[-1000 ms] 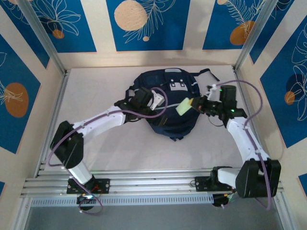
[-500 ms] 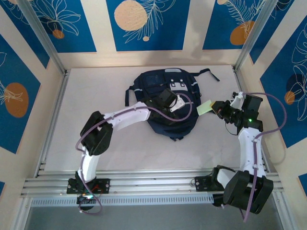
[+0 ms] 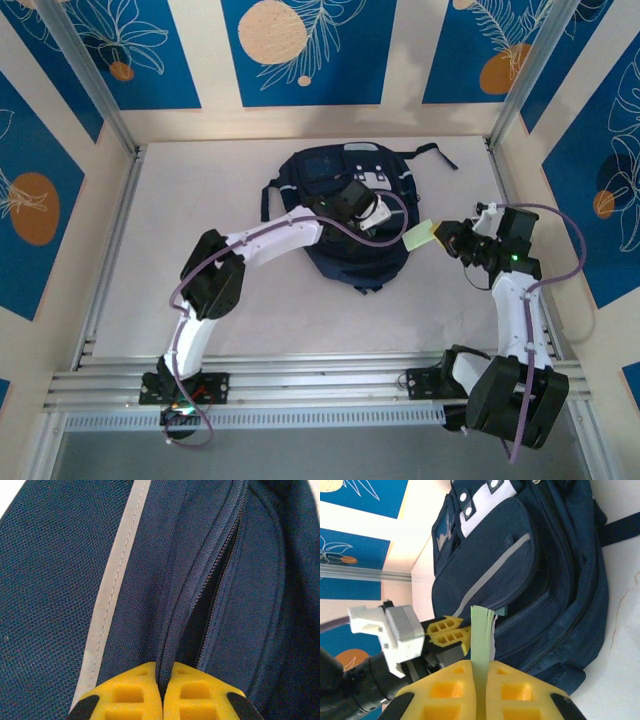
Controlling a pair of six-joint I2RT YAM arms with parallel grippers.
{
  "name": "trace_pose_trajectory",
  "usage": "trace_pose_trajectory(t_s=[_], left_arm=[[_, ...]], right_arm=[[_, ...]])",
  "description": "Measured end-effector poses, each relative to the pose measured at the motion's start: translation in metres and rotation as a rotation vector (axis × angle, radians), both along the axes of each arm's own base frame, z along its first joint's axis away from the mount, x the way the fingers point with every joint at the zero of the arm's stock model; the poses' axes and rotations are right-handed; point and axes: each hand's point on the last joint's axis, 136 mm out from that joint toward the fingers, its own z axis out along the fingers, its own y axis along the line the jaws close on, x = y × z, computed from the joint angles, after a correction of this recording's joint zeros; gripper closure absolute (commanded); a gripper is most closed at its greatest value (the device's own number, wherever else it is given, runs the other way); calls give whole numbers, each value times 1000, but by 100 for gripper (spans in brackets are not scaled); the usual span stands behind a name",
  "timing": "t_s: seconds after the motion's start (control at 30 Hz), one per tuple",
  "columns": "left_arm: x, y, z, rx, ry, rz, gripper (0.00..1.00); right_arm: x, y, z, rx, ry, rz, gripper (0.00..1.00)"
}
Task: Pack the student bag
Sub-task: Open the student bag at the top-center of the table, then place the loose stationery in the student bag.
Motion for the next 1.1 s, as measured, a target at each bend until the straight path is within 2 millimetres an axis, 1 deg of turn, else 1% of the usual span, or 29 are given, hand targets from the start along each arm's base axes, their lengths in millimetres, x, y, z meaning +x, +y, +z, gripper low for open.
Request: trace_pose_trajectory(t_s=[0.07,0.17,0.3,0.43,0.57,0.77,0.83,0.93,1.0,1.07,1.1], left_arm=[[-2,-4,8,-49,46,15,100],[-6,-11,27,-152,126,42,100],[-12,-25,51,-288,240,73,100],[-24,-38,67,-377,342,91,100],[-31,-45,73,-426,411,109,100],[-32,-48,76,-456,447,141,100],[-31,-48,78,-465,451,150,100],[-27,-49,78,-481,451,169,100],[-26,-48,77,-483,455,178,100],[-26,-48,77,-486,456,180,100],[-25,-48,77,-490,456,182,100]], right_arm=[[0,4,-1,9,2,11,93],[3,13,-1,38,-4,30,93],[5,30,-13,93,20,57,93],[5,44,-26,136,51,65,93],[10,57,-34,165,59,61,93],[23,85,-44,165,78,64,93],[28,95,-49,166,84,61,92],[39,100,-59,161,104,29,83],[47,96,-65,160,126,-8,71],[49,93,-69,150,145,-31,64],[48,91,-72,142,156,-42,58]])
